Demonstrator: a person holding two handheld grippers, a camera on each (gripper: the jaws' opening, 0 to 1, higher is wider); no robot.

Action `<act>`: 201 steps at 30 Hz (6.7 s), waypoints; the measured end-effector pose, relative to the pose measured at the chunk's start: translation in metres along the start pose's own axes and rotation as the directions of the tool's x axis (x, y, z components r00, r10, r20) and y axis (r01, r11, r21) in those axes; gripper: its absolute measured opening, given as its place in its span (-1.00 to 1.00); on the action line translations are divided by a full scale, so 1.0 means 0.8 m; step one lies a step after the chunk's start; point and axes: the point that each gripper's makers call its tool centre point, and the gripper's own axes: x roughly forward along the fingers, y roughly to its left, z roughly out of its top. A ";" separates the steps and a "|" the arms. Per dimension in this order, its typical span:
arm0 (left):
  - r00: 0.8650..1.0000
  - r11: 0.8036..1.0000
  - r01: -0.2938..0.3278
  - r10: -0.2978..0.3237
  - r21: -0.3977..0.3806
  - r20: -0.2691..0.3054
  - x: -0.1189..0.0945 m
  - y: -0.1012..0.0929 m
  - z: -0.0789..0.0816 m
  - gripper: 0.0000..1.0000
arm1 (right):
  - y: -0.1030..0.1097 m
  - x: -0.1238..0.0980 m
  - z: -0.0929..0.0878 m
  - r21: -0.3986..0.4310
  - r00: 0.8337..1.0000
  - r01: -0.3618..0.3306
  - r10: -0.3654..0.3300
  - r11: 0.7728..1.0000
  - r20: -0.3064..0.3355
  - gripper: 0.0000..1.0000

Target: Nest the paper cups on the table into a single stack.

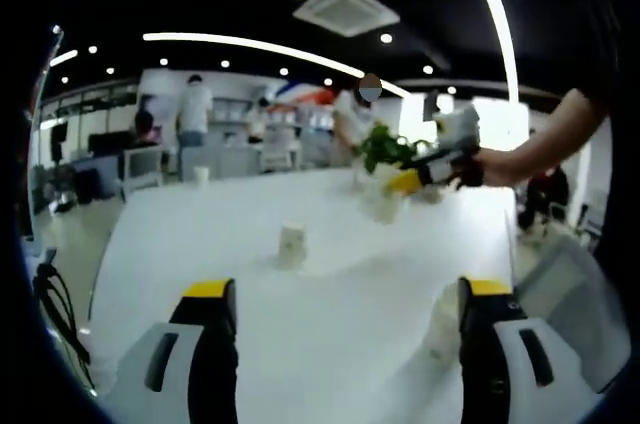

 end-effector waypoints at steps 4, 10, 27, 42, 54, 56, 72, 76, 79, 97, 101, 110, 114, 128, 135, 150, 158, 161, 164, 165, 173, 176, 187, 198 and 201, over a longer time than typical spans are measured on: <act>1.000 1.000 0.000 0.000 -0.004 -0.002 -0.002 0.002 0.000 0.81 | 0.005 -0.014 0.005 0.001 1.000 0.004 -0.004 1.000 0.014 -0.30; 1.000 1.000 0.012 -0.012 0.009 0.004 -0.001 -0.005 0.005 0.80 | 0.009 -0.031 0.016 0.008 0.999 0.012 -0.012 1.000 0.039 -0.30; 0.998 0.998 0.057 -0.057 0.011 -0.002 0.010 -0.022 0.005 0.78 | 0.024 -0.081 0.049 -0.005 0.995 0.018 -0.018 1.000 0.095 -0.30; 0.998 0.997 0.070 -0.070 0.017 -0.001 0.015 -0.026 0.006 0.77 | 0.045 -0.101 0.089 -0.018 0.988 0.002 0.000 1.000 0.154 -0.30; 0.998 0.998 0.054 -0.054 0.011 0.009 0.014 -0.018 0.009 0.78 | 0.075 -0.102 0.095 -0.007 0.986 -0.052 0.052 0.999 0.160 -0.30; 0.998 0.998 0.057 -0.057 0.015 0.009 0.014 -0.019 0.009 0.78 | 0.078 -0.103 0.096 -0.006 0.985 -0.056 0.056 0.998 0.162 -0.30; 0.998 0.998 0.064 -0.064 -0.016 0.006 0.013 -0.022 0.004 0.69 | 0.094 -0.108 0.101 0.019 0.980 -0.092 0.087 0.996 0.180 -0.30; 0.997 0.996 0.075 -0.075 -0.039 0.005 0.015 -0.028 0.005 0.67 | 0.098 -0.106 0.101 0.022 0.979 -0.102 0.096 0.995 0.181 -0.30; 0.996 0.995 0.092 -0.092 -0.046 0.011 0.018 -0.035 0.010 0.63 | 0.100 -0.104 0.101 0.024 0.978 -0.106 0.100 0.994 0.181 -0.30; 0.969 0.970 0.240 -0.236 -0.044 0.072 0.038 -0.087 0.045 0.44 | 0.118 -0.095 0.104 0.038 0.973 -0.143 0.133 0.989 0.189 -0.30; 0.962 0.964 0.265 -0.263 -0.012 0.073 0.046 -0.096 0.052 0.36 | 0.124 -0.093 0.106 0.045 0.970 -0.156 0.145 0.987 0.193 -0.30; 0.939 0.933 0.344 -0.341 -0.111 0.043 0.059 -0.120 0.062 0.05 | 0.136 -0.090 0.106 0.050 0.966 -0.180 0.167 0.982 0.196 -0.30; 0.931 0.926 0.364 -0.358 -0.100 0.078 0.062 -0.127 0.070 0.05 | 0.142 -0.088 0.102 0.049 0.965 -0.191 0.178 0.980 0.190 -0.30; 0.906 0.903 0.419 -0.409 -0.091 0.113 0.071 -0.155 0.095 0.09 | 0.159 -0.081 0.097 0.061 0.959 -0.223 0.207 0.973 0.194 -0.30; 0.900 0.890 0.430 -0.408 -0.154 0.154 0.068 -0.151 0.102 0.04 | 0.156 -0.082 0.097 0.097 0.953 -0.235 0.209 0.967 0.220 -0.30; 0.903 0.882 0.416 -0.372 -0.219 0.215 0.059 -0.138 0.117 -0.16 | 0.162 -0.087 0.091 0.157 0.942 -0.277 0.236 0.948 0.238 -0.30; 0.899 0.876 0.423 -0.374 -0.230 0.228 0.056 -0.137 0.123 -0.26 | 0.166 -0.088 0.087 0.155 0.937 -0.297 0.257 0.942 0.235 -0.30; 0.896 0.873 0.428 -0.376 -0.234 0.235 0.055 -0.135 0.124 -0.31 | 0.168 -0.089 0.086 0.149 0.935 -0.308 0.270 0.940 0.230 -0.30; 0.895 0.871 0.430 -0.376 -0.239 0.238 0.052 -0.135 0.128 -0.35 | 0.169 -0.089 0.082 0.147 0.934 -0.316 0.280 0.937 0.222 -0.30; 0.895 0.874 0.428 -0.376 -0.230 0.240 0.052 -0.134 0.129 -0.37 | 0.169 -0.089 0.081 0.146 0.933 -0.319 0.283 0.936 0.221 -0.30; 0.893 0.877 0.433 -0.386 -0.208 0.233 0.047 -0.131 0.131 -0.48 | 0.178 -0.088 0.069 0.135 0.925 -0.351 0.320 0.927 0.204 -0.31; 0.891 0.876 0.437 -0.390 -0.205 0.231 0.045 -0.131 0.131 -0.54 | 0.181 -0.088 0.067 0.119 0.922 -0.359 0.332 0.926 0.199 -0.31; 0.889 0.872 0.451 -0.421 -0.190 0.179 0.041 -0.131 0.129 -0.66 | 0.186 -0.085 0.060 0.108 0.918 -0.376 0.354 0.920 0.179 -0.31; 0.867 0.864 0.496 -0.489 -0.084 0.093 0.033 -0.143 0.124 -0.81 | 0.187 -0.082 0.042 0.111 0.917 -0.389 0.373 0.914 0.141 -0.32; 0.843 0.835 0.537 -0.535 -0.122 0.054 0.028 -0.152 0.122 -0.90 | 0.188 -0.082 0.040 0.099 0.916 -0.391 0.377 0.915 0.135 -0.35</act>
